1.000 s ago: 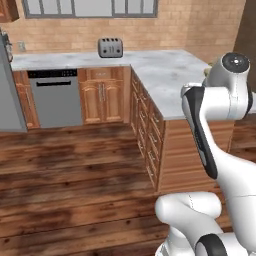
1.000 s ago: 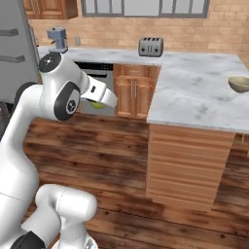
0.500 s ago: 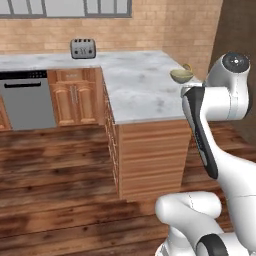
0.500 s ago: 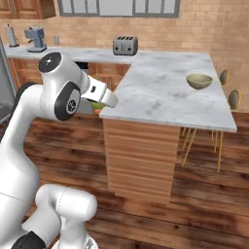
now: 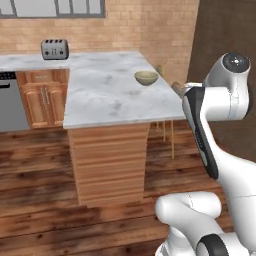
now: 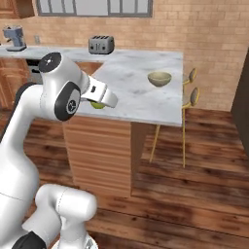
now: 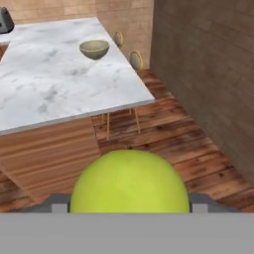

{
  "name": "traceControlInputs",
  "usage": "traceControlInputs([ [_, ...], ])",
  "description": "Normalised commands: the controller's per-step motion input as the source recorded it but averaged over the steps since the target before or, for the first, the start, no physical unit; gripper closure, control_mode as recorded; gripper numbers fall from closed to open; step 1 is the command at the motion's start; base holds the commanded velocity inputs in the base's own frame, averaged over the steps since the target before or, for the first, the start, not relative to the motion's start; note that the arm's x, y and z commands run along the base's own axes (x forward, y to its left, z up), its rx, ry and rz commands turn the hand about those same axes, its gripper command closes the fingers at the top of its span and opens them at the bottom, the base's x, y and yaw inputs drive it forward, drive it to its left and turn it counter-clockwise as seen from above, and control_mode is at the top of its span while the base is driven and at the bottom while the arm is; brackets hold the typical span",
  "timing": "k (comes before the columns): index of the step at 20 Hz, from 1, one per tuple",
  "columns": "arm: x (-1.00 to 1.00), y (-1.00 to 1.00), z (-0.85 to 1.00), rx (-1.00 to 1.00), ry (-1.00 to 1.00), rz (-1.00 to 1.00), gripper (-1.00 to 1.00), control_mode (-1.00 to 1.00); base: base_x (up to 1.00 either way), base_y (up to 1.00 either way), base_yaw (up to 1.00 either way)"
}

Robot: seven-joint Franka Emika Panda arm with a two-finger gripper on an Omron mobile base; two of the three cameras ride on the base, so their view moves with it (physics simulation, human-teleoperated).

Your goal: Retrieve the pear and banana from the fridge and place them into the bowl on the dining table.

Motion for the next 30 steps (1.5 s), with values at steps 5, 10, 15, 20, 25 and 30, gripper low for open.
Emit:
traceControlInputs([
  [5, 0.00, 0.00, 0.00, 0.00, 0.00, 0.00, 1.00, 1.00, 0.38, -1.00, 0.01],
  [10, 0.00, 0.00, 0.00, 0.00, 0.00, 0.00, 1.00, 1.00, 0.43, -1.00, 0.00],
  [15, 0.00, 0.00, 0.00, 0.00, 0.00, 0.00, 1.00, 1.00, 0.58, -0.95, 0.02],
  [20, 0.00, 0.00, 0.00, 0.00, 0.00, 0.00, 1.00, 1.00, 0.94, -0.51, 0.17],
  [25, 0.00, 0.00, 0.00, 0.00, 0.00, 0.00, 1.00, 1.00, 0.95, -0.38, 0.25],
  [30, 0.00, 0.00, 0.00, 0.00, 0.00, 0.00, 1.00, 1.00, 0.42, -0.83, 0.21],
])
